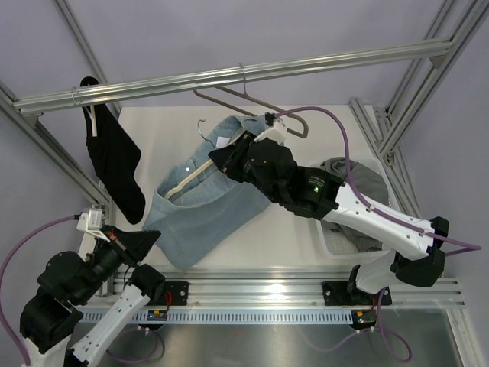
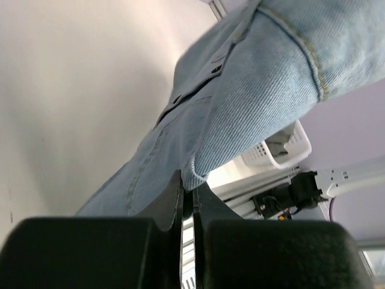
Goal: Remove the skirt from the hanger
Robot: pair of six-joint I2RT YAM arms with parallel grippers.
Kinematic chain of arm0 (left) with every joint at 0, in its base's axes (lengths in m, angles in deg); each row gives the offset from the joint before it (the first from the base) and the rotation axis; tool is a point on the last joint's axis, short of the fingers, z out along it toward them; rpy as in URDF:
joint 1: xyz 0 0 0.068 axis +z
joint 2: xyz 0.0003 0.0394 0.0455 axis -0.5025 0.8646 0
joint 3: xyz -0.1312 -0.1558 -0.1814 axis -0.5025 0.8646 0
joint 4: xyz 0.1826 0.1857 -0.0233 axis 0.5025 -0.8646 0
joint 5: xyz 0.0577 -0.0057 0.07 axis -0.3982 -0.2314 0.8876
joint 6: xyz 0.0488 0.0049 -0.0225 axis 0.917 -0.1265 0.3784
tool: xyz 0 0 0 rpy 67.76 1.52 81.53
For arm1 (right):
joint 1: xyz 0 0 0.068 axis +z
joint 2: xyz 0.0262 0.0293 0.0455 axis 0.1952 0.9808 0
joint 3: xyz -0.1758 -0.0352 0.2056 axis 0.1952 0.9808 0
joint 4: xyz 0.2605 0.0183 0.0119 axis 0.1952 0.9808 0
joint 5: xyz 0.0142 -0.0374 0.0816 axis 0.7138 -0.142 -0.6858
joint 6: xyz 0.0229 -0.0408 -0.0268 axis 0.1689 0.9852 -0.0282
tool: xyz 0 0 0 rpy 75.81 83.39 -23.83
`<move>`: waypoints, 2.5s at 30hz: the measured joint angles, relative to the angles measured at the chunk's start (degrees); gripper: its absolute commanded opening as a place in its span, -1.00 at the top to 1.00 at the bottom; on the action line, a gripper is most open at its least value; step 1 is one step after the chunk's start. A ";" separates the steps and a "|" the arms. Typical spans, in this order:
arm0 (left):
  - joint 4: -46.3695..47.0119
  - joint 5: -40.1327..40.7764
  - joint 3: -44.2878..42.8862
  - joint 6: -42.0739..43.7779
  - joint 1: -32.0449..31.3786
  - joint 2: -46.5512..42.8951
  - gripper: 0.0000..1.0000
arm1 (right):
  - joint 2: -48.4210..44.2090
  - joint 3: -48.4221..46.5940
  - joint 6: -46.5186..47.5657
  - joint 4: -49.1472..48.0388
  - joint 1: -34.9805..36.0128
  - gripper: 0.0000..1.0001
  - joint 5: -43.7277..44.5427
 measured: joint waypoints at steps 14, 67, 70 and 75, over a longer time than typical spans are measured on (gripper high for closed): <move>-1.49 3.54 0.24 -0.85 -0.26 0.09 1.00 | -6.88 11.93 -9.92 -3.89 -5.22 1.00 -7.15; 7.54 -10.71 -16.90 7.54 -0.33 20.96 -0.89 | -0.48 4.15 -1.49 -3.41 -10.12 1.00 -30.23; 7.72 -11.45 -15.96 8.09 -0.33 21.66 -0.83 | 1.27 1.62 -1.88 -3.39 -8.83 1.00 -30.27; 7.87 -12.70 -14.97 8.70 -0.31 21.68 0.11 | 2.89 0.13 -2.60 -3.56 -7.43 1.00 -30.51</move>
